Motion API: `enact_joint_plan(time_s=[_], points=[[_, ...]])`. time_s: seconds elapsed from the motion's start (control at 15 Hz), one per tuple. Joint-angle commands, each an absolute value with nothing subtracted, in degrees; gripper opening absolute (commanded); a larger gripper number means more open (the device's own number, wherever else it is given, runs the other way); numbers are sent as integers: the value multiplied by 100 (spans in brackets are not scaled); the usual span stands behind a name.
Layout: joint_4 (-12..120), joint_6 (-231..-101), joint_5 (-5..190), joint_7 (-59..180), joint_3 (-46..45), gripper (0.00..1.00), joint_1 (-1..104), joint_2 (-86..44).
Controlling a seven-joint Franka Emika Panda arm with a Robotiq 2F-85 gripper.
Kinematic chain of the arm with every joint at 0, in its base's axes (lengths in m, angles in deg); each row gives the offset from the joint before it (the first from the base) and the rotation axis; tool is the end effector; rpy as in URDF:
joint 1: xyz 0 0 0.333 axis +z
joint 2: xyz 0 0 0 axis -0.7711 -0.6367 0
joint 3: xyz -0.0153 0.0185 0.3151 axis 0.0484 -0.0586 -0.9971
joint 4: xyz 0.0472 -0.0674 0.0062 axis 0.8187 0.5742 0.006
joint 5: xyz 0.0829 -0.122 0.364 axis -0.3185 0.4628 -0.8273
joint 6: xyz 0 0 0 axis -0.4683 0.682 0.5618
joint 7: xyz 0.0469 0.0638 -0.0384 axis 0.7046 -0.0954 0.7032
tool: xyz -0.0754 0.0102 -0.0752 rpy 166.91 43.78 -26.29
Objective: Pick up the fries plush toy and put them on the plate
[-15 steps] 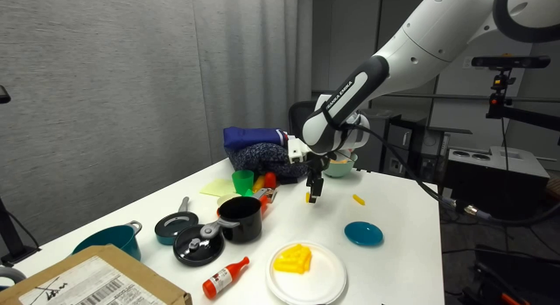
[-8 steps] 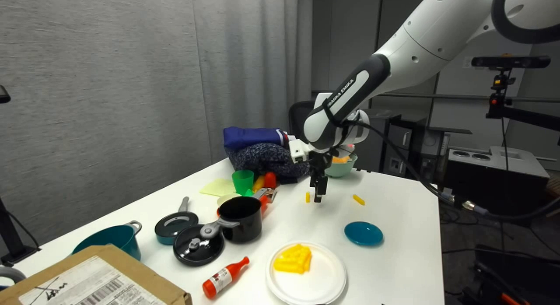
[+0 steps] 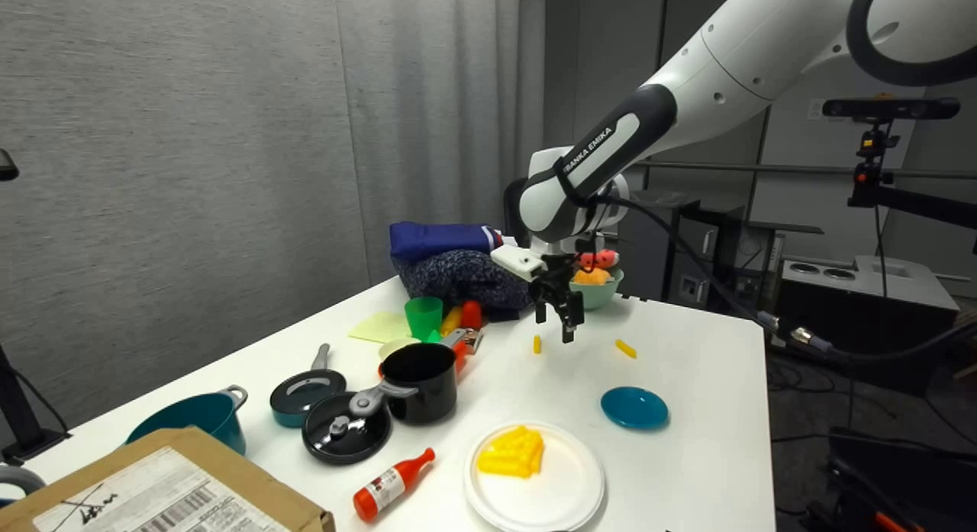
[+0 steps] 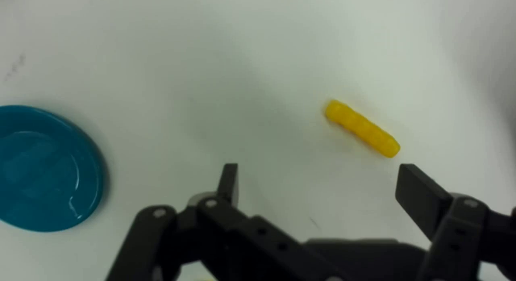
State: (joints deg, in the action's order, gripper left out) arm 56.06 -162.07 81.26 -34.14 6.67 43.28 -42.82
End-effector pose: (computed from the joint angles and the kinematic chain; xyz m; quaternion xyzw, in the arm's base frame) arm 0.6530 -0.1972 0.2231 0.4918 -0.8705 -0.0070 0.0165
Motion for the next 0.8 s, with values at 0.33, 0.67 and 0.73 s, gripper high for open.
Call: enact_joint_plan(time_s=[0.33, 0.67, 0.73], points=[[5526, -16066, 8137, -3098, 685, 100, 4367, -4299], [5489, -16131, 8194, -2720, 635, 100, 4278, -4329], [5460, -16176, 8217, -2523, 637, 100, 4239, -4335]])
